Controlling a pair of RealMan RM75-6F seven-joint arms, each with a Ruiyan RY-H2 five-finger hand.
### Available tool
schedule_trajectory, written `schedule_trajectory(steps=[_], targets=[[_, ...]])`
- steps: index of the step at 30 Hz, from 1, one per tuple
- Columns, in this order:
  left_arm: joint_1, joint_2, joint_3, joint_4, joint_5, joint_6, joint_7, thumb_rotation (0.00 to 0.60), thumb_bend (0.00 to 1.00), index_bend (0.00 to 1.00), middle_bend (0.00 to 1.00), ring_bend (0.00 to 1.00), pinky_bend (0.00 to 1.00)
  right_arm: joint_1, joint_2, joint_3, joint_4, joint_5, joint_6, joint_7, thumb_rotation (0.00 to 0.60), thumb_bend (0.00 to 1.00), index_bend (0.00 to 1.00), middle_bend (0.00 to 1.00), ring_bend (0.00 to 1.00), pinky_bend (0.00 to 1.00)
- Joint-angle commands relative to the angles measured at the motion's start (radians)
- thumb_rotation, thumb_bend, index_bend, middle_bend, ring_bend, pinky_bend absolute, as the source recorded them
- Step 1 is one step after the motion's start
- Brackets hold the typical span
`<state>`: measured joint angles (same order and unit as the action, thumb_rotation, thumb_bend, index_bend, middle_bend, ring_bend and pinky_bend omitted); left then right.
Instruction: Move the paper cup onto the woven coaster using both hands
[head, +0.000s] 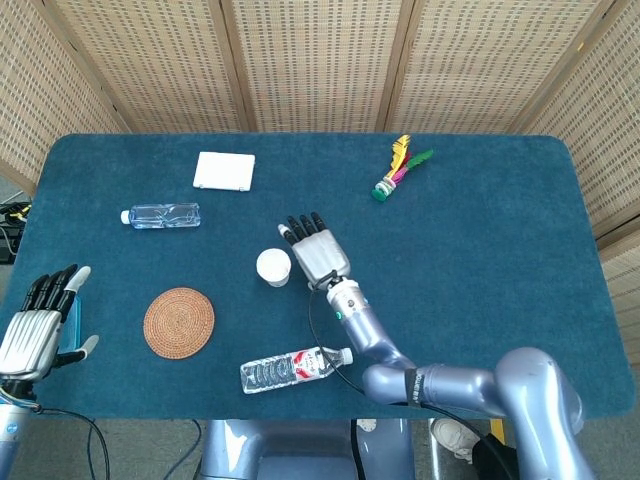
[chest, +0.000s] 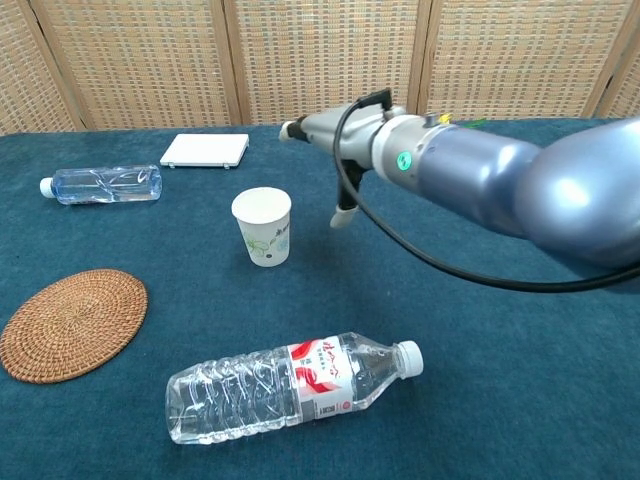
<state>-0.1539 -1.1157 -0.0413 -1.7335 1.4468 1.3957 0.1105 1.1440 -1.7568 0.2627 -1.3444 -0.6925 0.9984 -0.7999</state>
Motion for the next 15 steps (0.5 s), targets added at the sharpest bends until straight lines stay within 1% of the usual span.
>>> schedule_trajectory(steps=[1,3,4,7,10,15], targets=[[0.002,-0.001,-0.001,-0.001,0.000,0.004,0.004,0.600,0.27,0.00,0.00,0.00,0.00,-0.127,0.152,-0.064,-0.190,-0.075,0.148,0.017,0.600,0.08,0.02,0.00,0.00,0.00],[0.003,0.000,-0.002,-0.003,-0.003,0.007,0.008,0.600,0.27,0.00,0.00,0.00,0.00,-0.187,0.202,-0.097,-0.249,-0.119,0.205,0.053,0.600,0.08,0.02,0.00,0.00,0.00],[0.004,0.000,-0.003,-0.004,-0.004,0.009,0.011,0.600,0.27,0.00,0.00,0.00,0.00,-0.232,0.232,-0.124,-0.282,-0.157,0.245,0.086,0.600,0.08,0.02,0.00,0.00,0.00],[0.008,0.001,-0.004,-0.011,-0.004,0.018,0.018,0.600,0.27,0.00,0.00,0.00,0.00,-0.324,0.280,-0.183,-0.318,-0.243,0.315,0.171,0.600,0.08,0.01,0.00,0.00,0.00],[0.009,0.001,-0.001,-0.016,0.002,0.022,0.028,0.600,0.27,0.00,0.00,0.00,0.00,-0.417,0.311,-0.240,-0.318,-0.330,0.379,0.269,0.600,0.08,0.00,0.00,0.00,0.00],[0.007,-0.006,0.002,-0.019,0.008,0.021,0.054,0.600,0.27,0.00,0.00,0.00,0.00,-0.537,0.339,-0.312,-0.279,-0.453,0.477,0.379,0.600,0.08,0.00,0.00,0.00,0.00]])
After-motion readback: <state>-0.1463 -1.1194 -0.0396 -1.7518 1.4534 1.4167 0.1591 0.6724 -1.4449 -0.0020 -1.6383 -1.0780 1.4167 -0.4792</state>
